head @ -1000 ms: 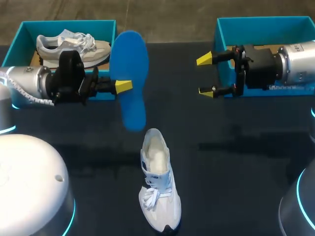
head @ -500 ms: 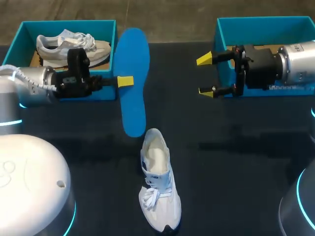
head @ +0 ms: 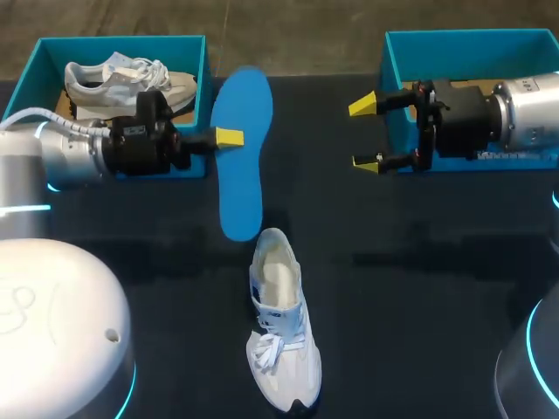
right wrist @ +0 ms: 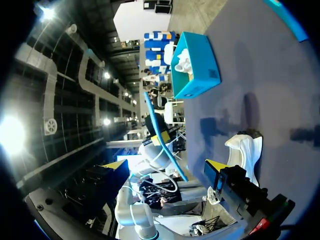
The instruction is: Take the shoe out of the shoebox, open the shoe tongue, remove and reinsert the insole, then place the shoe into the shoebox
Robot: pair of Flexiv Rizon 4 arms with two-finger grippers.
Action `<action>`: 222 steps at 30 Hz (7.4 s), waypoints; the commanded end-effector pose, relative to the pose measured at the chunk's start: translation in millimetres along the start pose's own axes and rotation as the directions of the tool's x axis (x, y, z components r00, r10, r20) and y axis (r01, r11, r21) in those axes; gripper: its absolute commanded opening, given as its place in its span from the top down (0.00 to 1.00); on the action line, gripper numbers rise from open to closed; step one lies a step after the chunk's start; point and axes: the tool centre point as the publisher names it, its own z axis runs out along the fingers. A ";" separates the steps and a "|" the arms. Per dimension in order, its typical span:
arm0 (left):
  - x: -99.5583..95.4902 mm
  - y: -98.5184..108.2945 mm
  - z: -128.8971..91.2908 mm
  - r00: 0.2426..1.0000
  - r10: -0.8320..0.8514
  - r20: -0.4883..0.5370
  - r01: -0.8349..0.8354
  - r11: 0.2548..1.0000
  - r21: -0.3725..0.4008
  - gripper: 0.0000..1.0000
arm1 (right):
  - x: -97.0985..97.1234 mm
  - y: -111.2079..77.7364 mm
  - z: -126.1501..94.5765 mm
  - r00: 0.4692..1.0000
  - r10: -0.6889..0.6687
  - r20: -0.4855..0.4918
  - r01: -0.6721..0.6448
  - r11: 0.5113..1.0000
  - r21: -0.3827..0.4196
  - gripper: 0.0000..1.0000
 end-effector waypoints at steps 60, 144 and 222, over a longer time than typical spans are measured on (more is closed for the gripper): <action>-26.8 -16.7 25.5 0.948 -0.318 0.006 0.318 0.948 0.020 1.00 | 121.6 -32.4 87.3 0.294 -0.076 0.953 0.106 0.993 0.046 0.00; -26.8 -16.7 25.5 0.948 -0.318 0.006 0.318 0.948 0.020 1.00 | 60.1 -53.7 67.0 0.943 -0.047 0.330 0.066 0.997 -0.047 0.00; 8.8 -21.1 -5.9 0.520 0.854 0.020 -0.854 0.519 0.011 1.00 | 14.0 -38.8 72.6 0.995 -0.082 -0.050 0.082 0.997 0.008 0.00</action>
